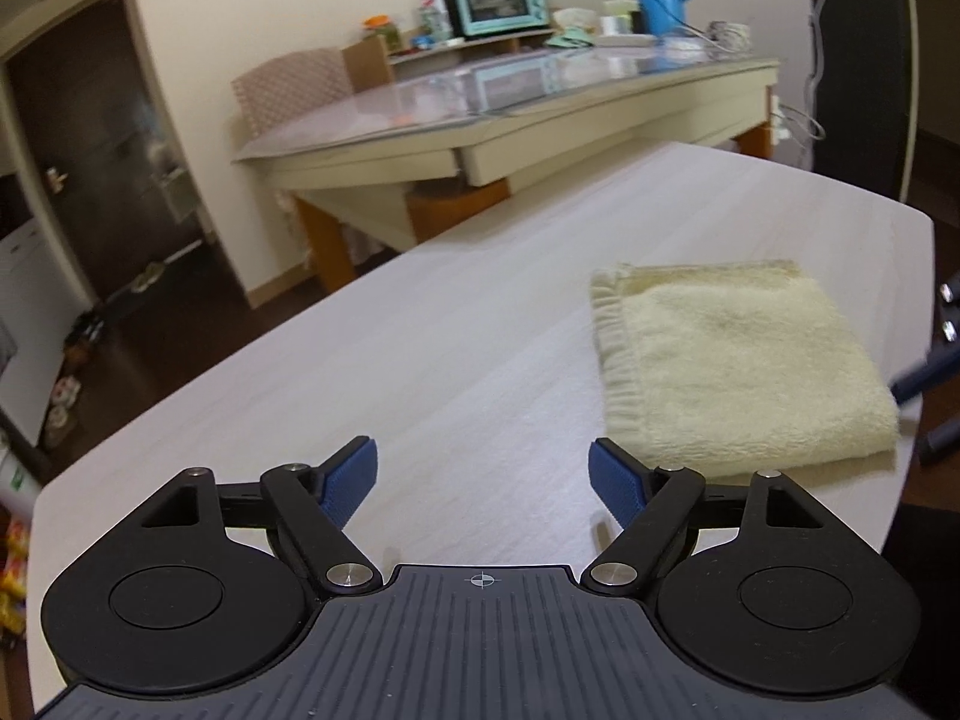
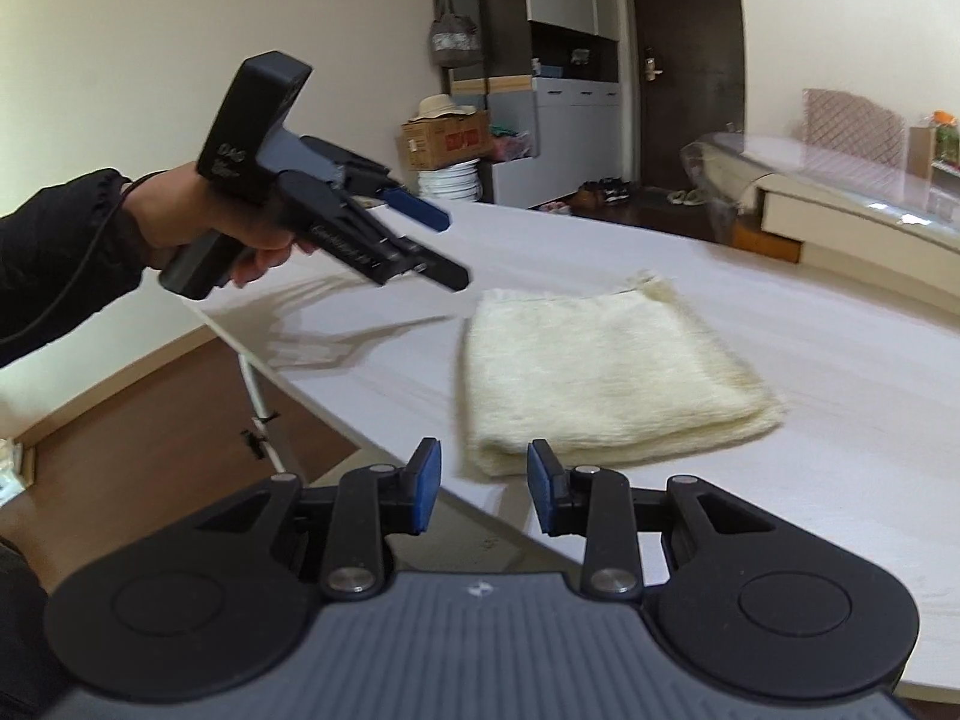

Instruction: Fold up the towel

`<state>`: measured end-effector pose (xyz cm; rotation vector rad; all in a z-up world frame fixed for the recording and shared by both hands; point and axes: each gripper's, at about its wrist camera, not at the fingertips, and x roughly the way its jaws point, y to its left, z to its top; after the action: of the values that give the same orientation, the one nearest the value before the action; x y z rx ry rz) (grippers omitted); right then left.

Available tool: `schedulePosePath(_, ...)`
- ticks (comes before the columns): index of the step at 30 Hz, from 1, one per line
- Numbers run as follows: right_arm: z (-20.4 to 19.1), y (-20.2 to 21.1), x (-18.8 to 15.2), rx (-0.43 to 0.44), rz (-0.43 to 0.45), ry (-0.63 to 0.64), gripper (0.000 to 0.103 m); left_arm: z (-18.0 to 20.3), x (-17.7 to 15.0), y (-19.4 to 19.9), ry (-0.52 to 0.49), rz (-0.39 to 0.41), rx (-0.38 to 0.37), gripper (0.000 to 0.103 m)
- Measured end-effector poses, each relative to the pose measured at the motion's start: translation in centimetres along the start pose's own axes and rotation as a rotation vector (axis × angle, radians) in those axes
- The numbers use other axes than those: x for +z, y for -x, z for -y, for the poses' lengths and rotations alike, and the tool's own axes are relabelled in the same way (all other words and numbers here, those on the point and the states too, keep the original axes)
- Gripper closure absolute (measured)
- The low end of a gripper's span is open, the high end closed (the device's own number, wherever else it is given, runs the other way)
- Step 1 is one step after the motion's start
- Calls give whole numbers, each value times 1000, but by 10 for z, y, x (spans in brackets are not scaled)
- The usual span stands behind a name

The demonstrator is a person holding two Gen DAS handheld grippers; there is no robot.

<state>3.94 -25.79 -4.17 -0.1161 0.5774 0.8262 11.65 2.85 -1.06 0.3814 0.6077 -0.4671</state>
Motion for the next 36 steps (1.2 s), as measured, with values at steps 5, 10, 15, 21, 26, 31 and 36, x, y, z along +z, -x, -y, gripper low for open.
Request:
schedulePosePath(5, -6, -15, 6, 17, -2, -18, 59, -10, -2, 4, 47, 17, 33, 13)
schedulePosePath(10, -11, -41, 16, 21, 4, -50, 60, -20, -8, 6, 76, 16, 68, 13)
schedulePosePath(15, -11, -72, 36, 21, 5, -84, 58, -30, -12, 8, 108, 14, 87, 12)
schedulePosePath(21, -2, -86, 44, 35, 3, -108, 57, -41, -17, 14, 179, 24, 84, 12)
schedulePosePath(26, 2, -55, 34, -4, 15, -100, 50, -29, -23, 24, 199, 23, 74, 10)
schedulePosePath(31, 17, -11, 17, -142, 22, -130, 38, -2, -26, 28, 235, 0, 78, 10)
schedulePosePath(36, 37, 23, 2, -253, 37, -193, 20, 30, -31, 31, 318, -17, 125, 3)
